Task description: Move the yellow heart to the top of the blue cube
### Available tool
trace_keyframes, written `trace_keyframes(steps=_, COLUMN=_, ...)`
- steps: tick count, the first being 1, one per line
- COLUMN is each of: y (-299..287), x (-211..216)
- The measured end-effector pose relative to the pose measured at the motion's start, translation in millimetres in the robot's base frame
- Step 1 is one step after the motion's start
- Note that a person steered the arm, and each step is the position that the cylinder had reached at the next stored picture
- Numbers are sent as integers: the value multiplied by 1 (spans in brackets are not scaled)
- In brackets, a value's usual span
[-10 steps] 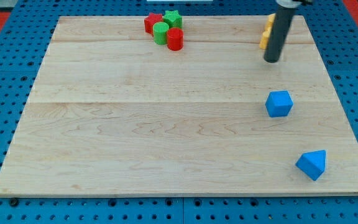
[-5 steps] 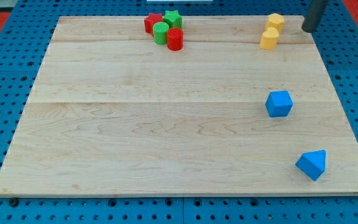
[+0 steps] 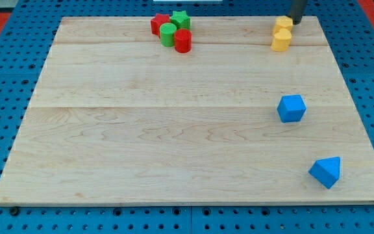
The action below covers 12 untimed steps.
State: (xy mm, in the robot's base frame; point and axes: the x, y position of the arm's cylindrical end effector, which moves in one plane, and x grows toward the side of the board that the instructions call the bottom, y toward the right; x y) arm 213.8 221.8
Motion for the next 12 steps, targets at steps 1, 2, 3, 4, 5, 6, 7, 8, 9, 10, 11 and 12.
trace_keyframes(steps=1, y=-14, x=37)
trace_keyframes(steps=2, y=-13, x=53)
trace_keyframes(steps=3, y=-14, x=86)
trace_keyframes(steps=4, y=-32, x=105)
trace_keyframes(steps=5, y=-65, x=90)
trace_keyframes(steps=6, y=-110, x=94)
trace_keyframes(steps=7, y=-80, x=104)
trace_keyframes(steps=8, y=-48, x=106)
trace_keyframes(steps=9, y=-23, x=129)
trace_keyframes(steps=10, y=-27, x=141)
trace_keyframes(steps=11, y=-49, x=108)
trace_keyframes(steps=12, y=-102, x=108)
